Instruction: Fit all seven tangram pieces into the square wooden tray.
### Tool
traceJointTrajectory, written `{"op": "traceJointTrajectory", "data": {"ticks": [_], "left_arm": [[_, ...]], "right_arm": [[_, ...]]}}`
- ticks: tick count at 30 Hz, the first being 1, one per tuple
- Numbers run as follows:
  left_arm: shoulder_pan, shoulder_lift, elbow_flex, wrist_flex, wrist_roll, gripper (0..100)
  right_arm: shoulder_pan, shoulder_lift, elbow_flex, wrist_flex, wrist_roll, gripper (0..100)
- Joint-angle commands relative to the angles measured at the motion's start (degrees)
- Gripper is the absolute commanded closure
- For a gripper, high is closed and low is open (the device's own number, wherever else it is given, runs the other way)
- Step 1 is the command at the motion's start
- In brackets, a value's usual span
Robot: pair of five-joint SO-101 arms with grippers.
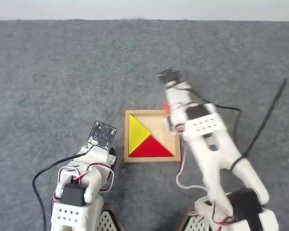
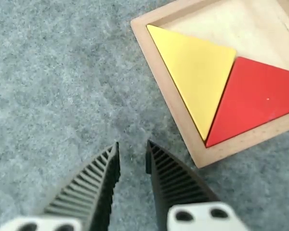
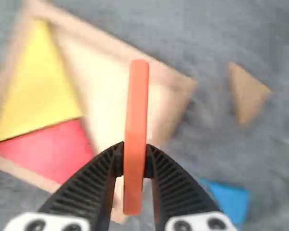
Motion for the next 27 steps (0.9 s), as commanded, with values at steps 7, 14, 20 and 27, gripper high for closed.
{"op": "traceJointTrajectory", "data": {"ticks": [7,14,20,27], "left_arm": [[0.1,-0.1,-0.4,0.3,0.4,91],[0.1,-0.1,-0.4,0.3,0.4,91],[0.1,-0.1,-0.4,0.3,0.4,91],[0.1,-0.1,-0.4,0.3,0.4,91]], "right_arm": [[-8.8,14.6,-10.9,-2.3,-0.4,99.1],[-8.8,18.8,-13.7,-2.3,0.0,98.8],[-8.8,18.8,-13.7,-2.2,3.2,92.8],[-8.7,18.8,-13.7,-2.7,3.6,85.4]]}}
